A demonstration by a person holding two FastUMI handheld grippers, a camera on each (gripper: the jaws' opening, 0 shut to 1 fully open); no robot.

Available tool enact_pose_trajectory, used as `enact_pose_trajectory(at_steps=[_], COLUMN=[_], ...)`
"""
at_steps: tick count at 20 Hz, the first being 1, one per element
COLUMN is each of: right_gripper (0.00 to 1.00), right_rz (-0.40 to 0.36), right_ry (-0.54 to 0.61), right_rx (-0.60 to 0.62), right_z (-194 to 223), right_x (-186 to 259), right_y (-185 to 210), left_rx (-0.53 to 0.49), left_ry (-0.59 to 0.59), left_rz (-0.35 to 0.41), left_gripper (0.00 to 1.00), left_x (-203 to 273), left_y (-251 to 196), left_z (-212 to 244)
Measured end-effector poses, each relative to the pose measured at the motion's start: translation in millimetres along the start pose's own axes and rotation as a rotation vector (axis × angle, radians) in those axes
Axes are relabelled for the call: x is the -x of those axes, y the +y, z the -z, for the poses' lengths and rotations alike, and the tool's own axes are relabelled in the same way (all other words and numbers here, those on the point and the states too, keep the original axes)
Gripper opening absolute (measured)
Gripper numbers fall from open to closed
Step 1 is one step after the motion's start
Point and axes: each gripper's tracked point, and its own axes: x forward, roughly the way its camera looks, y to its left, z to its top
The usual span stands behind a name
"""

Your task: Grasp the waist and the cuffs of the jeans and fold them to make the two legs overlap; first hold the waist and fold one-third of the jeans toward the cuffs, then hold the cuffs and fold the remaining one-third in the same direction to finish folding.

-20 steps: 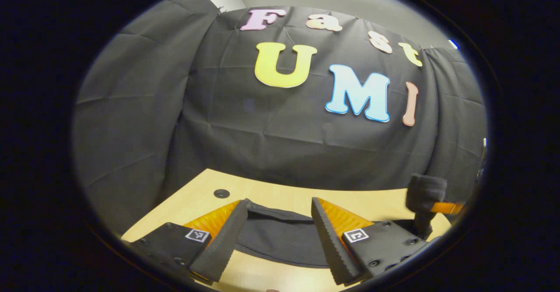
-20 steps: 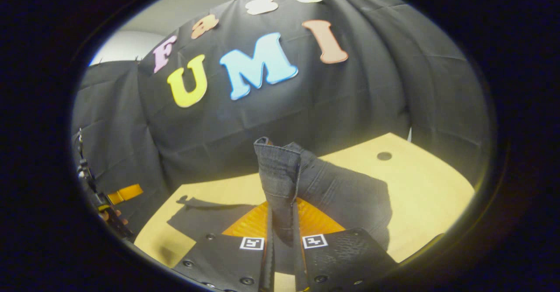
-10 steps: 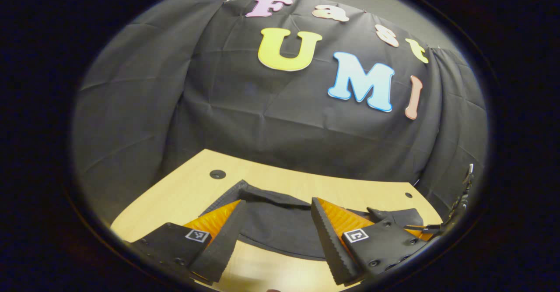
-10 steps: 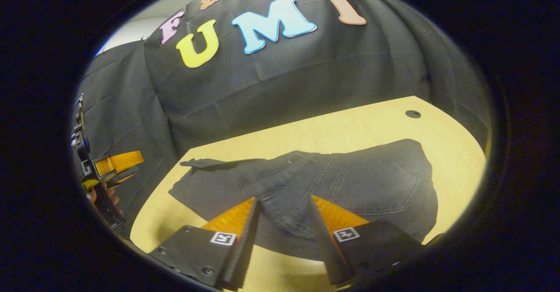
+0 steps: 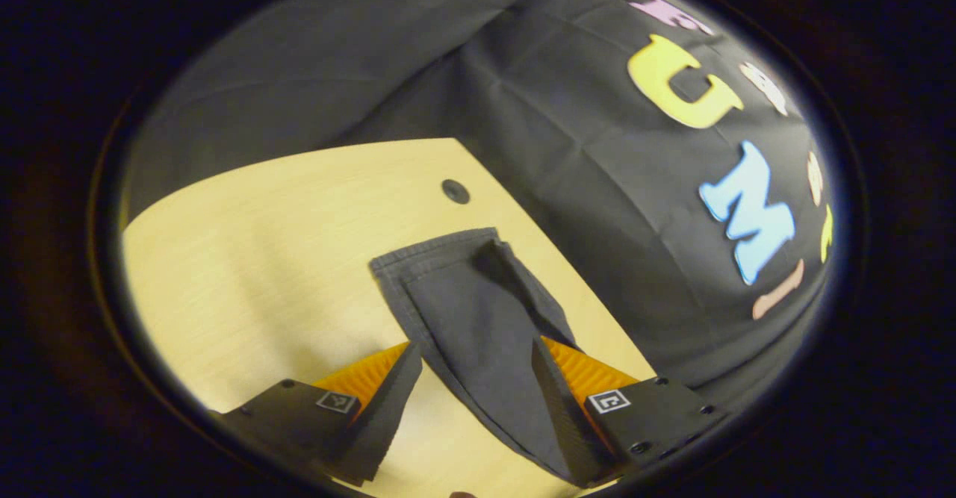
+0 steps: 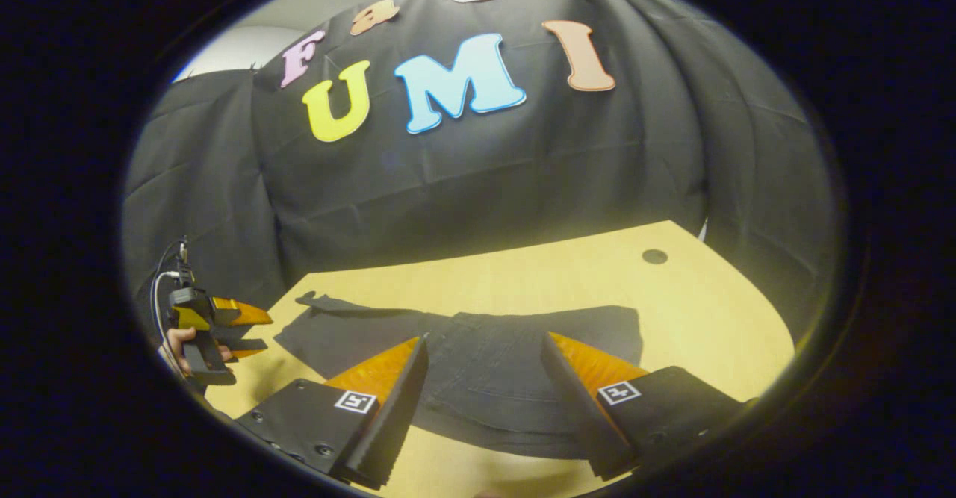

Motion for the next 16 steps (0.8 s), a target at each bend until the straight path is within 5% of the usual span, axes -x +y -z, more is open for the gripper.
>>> enact_pose_trajectory(at_steps=[7, 16], right_gripper=[0.91, 0.92], right_rz=[0.049, 0.137], right_ry=[0.039, 0.037], right_rx=[0.02, -0.041], right_z=[4.1, 1.4], right_x=[4.0, -7.5], right_y=[-18.9, -34.2], left_rx=[0.251, 0.291], left_ry=[0.108, 0.186], left_rz=[-0.068, -0.024], left_gripper=[0.91, 0.95], left_x=[-43.3, -80.1], left_y=[43.7, 31.7], left_z=[-23.8, -30.2])
